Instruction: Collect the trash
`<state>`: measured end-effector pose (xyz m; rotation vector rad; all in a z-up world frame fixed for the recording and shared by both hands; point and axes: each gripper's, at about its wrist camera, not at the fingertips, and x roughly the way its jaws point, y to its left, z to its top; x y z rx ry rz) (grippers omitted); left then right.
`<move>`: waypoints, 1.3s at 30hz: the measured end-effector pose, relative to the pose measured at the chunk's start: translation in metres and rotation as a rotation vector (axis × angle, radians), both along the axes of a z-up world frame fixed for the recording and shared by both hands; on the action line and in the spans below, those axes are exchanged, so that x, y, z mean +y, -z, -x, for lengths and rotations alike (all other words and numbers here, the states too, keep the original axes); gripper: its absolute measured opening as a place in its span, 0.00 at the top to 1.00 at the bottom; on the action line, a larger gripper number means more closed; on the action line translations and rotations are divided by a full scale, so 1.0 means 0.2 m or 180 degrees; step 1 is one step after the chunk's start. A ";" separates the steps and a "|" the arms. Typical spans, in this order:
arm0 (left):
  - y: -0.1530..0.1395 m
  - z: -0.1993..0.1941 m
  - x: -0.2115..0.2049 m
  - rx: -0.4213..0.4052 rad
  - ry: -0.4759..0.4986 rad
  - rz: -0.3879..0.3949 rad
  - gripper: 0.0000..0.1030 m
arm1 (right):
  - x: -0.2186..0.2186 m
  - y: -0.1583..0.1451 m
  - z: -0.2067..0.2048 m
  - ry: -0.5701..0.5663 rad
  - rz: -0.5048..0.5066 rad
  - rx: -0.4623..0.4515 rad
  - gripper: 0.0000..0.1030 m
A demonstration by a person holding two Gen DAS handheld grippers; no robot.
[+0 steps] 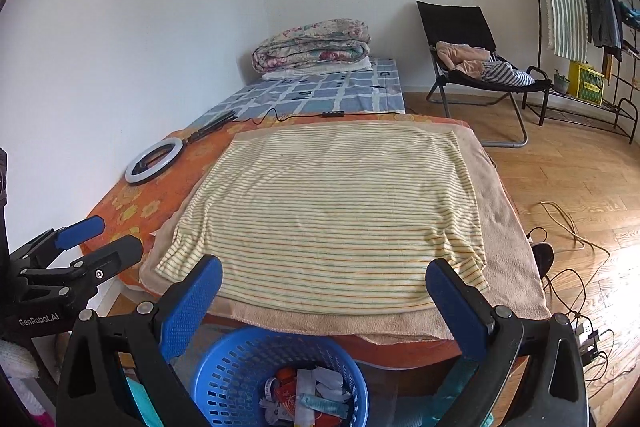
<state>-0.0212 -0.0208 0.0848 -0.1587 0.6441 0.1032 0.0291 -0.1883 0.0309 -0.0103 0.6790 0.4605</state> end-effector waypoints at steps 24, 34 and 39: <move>0.10 -0.30 0.15 0.0133 0.0018 -0.0006 0.01 | 0.13 0.04 -0.30 0.0059 -0.0126 -0.0008 0.00; 0.17 -0.36 0.18 0.0250 0.0024 0.0129 0.01 | 0.14 0.16 -0.36 0.0077 -0.0103 0.0160 0.00; 0.17 -0.36 0.17 0.0247 0.0042 0.0143 0.01 | 0.12 0.18 -0.37 0.0089 -0.0105 0.0209 0.00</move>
